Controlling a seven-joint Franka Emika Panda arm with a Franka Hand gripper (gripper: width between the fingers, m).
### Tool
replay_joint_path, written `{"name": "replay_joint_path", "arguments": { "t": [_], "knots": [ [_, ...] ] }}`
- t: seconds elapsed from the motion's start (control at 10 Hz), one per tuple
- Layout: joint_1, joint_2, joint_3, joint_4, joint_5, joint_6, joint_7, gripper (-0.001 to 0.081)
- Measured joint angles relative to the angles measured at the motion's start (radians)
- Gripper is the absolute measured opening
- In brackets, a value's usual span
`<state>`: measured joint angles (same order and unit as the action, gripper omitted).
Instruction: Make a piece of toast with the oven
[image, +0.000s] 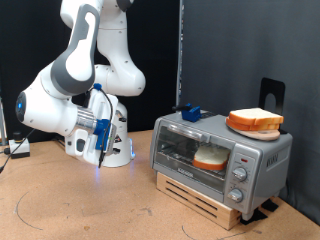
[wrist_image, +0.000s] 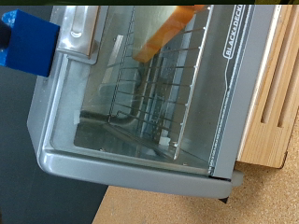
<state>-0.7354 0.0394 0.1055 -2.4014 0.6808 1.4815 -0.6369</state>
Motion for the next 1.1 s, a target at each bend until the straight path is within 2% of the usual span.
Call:
{"name": "replay_joint_path", "arguments": {
  "t": [0.2,0.6,0.7,0.8,1.1],
  "knots": [
    [0.001,0.000,0.001,-0.003,-0.007,-0.002,-0.001,0.0807],
    [0.000,0.000,-0.001,-0.025,0.054,-0.003,-0.001,0.0807],
    [0.001,0.010,0.001,-0.015,0.087,0.020,0.000,0.0807],
    [0.002,0.057,0.004,0.024,0.102,0.028,0.001,0.0807],
    [0.002,0.062,0.004,0.038,0.106,0.026,-0.009,0.0807]
  ]
}}
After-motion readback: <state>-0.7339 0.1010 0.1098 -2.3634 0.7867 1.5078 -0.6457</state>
